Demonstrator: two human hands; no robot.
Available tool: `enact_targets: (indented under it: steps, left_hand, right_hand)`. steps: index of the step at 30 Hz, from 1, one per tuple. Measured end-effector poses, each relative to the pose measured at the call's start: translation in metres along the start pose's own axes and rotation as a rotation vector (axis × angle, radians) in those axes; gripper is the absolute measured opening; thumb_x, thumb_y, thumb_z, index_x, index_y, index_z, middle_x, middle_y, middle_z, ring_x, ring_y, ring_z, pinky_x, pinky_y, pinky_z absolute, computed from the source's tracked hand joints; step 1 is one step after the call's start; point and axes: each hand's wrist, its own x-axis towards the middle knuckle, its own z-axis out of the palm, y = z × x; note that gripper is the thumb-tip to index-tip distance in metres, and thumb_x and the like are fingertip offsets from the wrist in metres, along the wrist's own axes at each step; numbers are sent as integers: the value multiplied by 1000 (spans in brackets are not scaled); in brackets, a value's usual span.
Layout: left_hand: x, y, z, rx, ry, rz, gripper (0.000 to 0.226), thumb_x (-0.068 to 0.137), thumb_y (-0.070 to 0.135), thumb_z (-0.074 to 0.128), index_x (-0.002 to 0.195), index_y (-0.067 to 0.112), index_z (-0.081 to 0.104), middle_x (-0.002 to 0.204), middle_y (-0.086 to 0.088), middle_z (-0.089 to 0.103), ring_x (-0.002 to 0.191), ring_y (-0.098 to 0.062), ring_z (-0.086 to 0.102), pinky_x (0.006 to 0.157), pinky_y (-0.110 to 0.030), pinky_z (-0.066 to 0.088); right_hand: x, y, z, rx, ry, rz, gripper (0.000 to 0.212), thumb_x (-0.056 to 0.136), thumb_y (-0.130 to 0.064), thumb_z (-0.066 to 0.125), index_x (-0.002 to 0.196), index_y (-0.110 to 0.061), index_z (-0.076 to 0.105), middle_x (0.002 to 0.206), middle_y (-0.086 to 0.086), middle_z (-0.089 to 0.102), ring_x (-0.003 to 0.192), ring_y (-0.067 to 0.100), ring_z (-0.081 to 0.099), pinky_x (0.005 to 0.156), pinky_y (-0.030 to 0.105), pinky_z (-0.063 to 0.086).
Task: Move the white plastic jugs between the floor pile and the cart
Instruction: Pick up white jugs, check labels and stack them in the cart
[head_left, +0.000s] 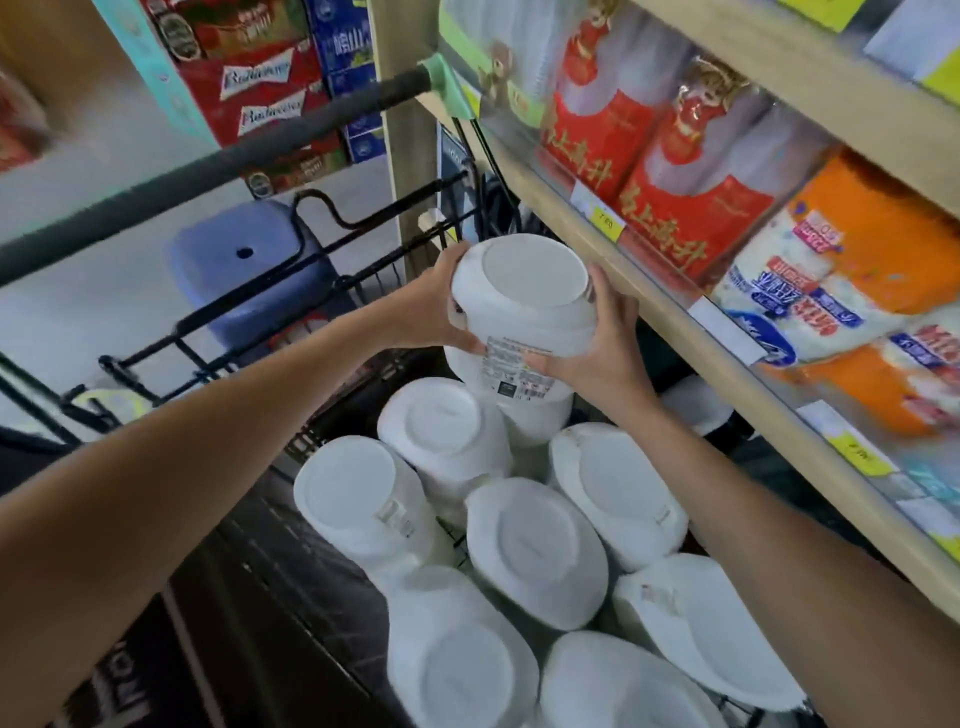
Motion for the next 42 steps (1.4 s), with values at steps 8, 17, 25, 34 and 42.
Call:
enact_targets:
  steps: [8, 17, 25, 34, 42]
  left_hand:
    - [14, -8, -4, 211, 197, -6, 118, 70, 36, 83, 153, 20, 0, 151, -9, 13, 138, -33, 16, 114, -46, 19]
    - [12, -19, 3, 146, 263, 33, 117, 67, 39, 85, 152, 22, 6, 152, -4, 13, 141, -30, 15, 115, -49, 19]
    - [5, -6, 2, 140, 255, -80, 119, 67, 40, 84, 152, 29, 2, 160, 2, 6, 147, -31, 10, 114, -61, 21]
    - [-40, 58, 25, 2, 470, 69, 86, 83, 32, 72, 151, 17, 21, 157, -7, 17, 143, -27, 20, 114, -44, 27]
    - [-97, 220, 67, 34, 337, 377, 73, 89, 29, 66, 149, 13, 28, 150, -6, 32, 137, -19, 33, 104, -22, 27]
  right_hand:
    - [30, -10, 28, 16, 103, -34, 111, 52, -42, 88, 142, -39, 24, 114, -28, 23, 123, 21, 40, 95, 29, 41]
    - [22, -6, 43, 29, 113, -24, 120, 51, -40, 90, 148, -33, 21, 135, -4, 24, 122, 10, 39, 99, 28, 40]
    - [20, -15, 26, 34, -15, 46, 114, 60, -36, 88, 147, -43, 14, 139, 1, 24, 118, 9, 34, 94, 31, 40]
    - [-24, -18, -44, 63, -118, 202, 69, 90, -31, 65, 149, -20, 30, 147, 5, 40, 132, 20, 43, 97, 28, 38]
    - [-126, -42, -189, 92, 112, 169, 47, 91, -23, 65, 134, -19, 49, 113, -5, 56, 106, 11, 55, 94, 30, 47]
